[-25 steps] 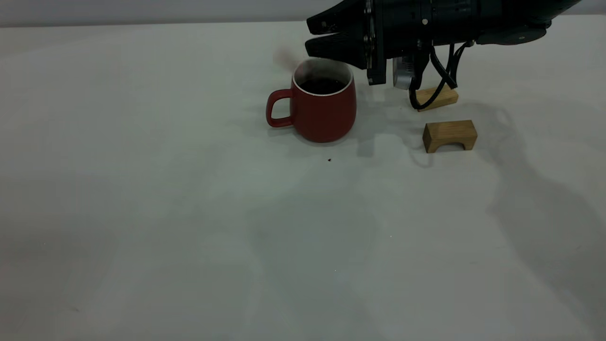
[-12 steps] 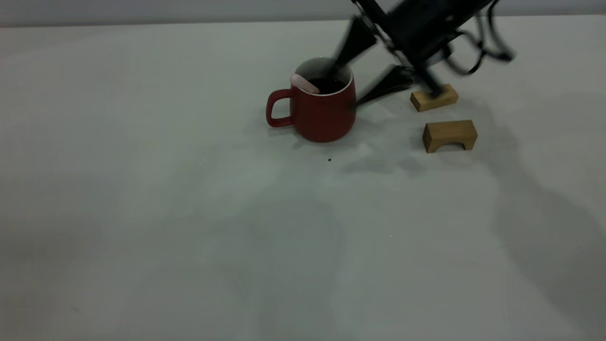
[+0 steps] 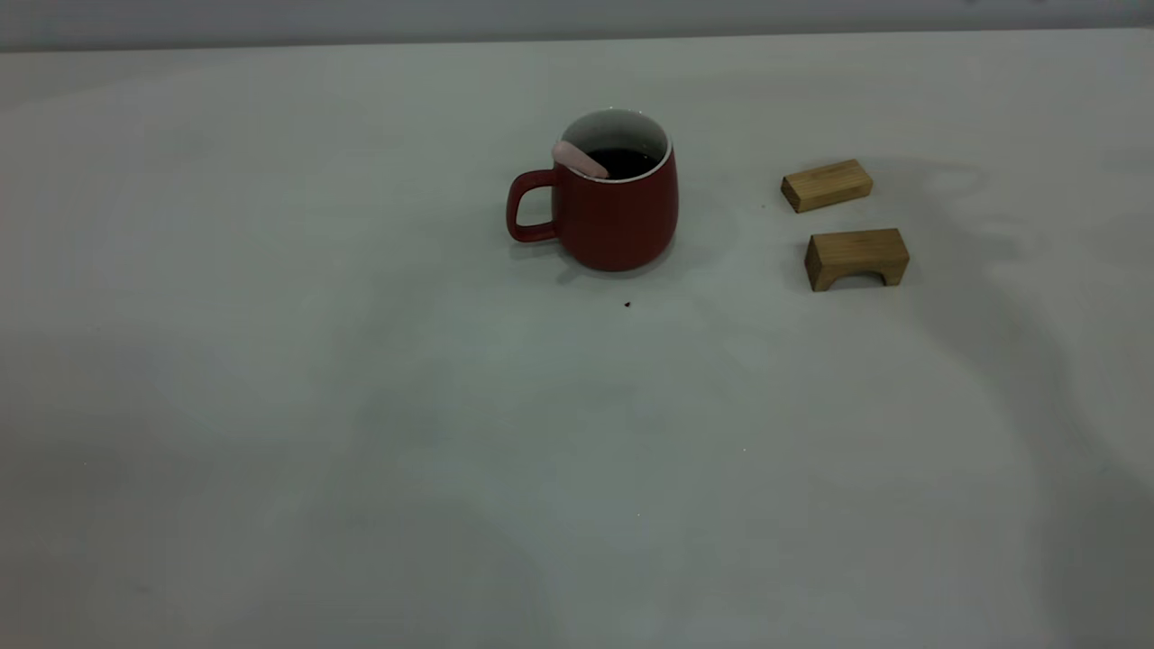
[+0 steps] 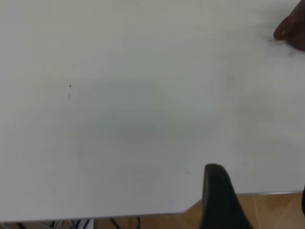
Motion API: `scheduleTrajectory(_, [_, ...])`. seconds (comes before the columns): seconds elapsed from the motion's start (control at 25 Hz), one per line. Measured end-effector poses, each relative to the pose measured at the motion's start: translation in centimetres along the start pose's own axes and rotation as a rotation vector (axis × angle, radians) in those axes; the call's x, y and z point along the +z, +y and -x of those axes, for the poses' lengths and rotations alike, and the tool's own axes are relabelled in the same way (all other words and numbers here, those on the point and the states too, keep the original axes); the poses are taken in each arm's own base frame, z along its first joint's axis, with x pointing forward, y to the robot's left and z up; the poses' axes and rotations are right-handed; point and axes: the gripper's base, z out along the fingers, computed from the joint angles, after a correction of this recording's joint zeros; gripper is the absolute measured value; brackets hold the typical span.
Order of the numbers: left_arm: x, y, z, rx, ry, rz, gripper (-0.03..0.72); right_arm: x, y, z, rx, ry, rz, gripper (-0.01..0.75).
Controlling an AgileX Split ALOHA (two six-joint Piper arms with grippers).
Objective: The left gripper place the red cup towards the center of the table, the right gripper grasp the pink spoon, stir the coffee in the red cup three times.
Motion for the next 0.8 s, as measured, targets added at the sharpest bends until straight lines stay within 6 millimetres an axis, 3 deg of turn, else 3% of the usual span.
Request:
scheduleTrajectory(0.2, [0.0,0.0,0.0,0.0,0.0,0.0,0.482,-8.9,-2.3,-1.7,-0.068,-0.219,-0.123,0.274])
scheduleTrajectory(0.44, [0.0,0.0,0.0,0.0,0.0,0.0,0.482,-18.3,-4.1,-6.3,-0.098,-0.443,-0.133,0.231])
scheduleTrajectory(0.6, [0.0,0.0,0.0,0.0,0.0,0.0,0.482,-22.7,-5.2,-10.1,-0.108,-0.565,-0.127,0.231])
scheduleTrajectory(0.8, [0.0,0.0,0.0,0.0,0.0,0.0,0.482,-25.9,-6.7,-17.0,-0.104,-0.673,-0.113,0.231])
